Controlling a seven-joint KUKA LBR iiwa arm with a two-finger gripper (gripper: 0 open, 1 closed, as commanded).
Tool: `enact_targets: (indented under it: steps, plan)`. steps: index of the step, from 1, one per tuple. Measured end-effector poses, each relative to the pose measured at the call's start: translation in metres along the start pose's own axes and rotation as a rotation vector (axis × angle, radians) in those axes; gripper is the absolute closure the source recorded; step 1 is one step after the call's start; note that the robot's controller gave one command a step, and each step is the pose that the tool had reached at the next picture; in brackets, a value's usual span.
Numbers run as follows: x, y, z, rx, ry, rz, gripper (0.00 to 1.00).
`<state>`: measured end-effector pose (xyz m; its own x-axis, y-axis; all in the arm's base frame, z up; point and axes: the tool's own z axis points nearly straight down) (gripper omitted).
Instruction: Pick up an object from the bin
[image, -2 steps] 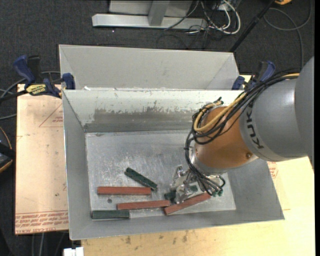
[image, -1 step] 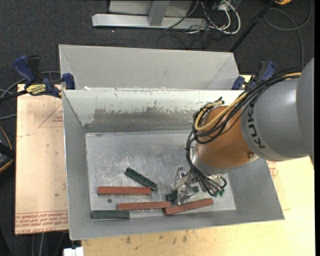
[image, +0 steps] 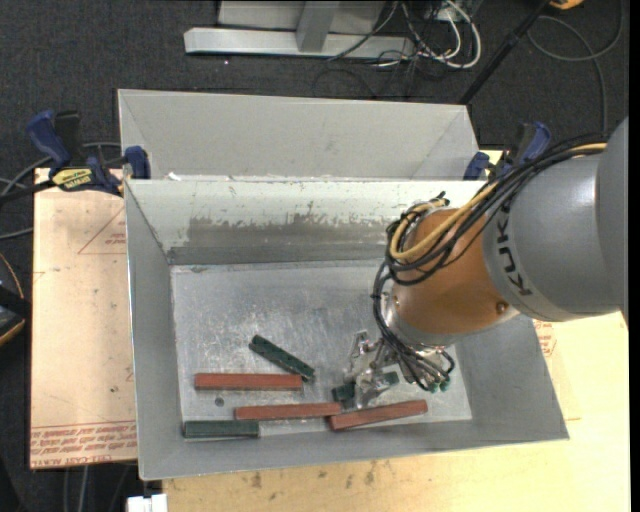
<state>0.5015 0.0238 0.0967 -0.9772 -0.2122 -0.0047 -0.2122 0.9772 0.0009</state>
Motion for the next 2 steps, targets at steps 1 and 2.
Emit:
enact_targets:
  steps: [1, 2]
  plan:
    - [0.001, 0.000, -0.006, -0.001, 0.005, 0.000, 1.00]
    - [0.002, 0.001, -0.022, -0.001, 0.010, 0.000, 1.00]
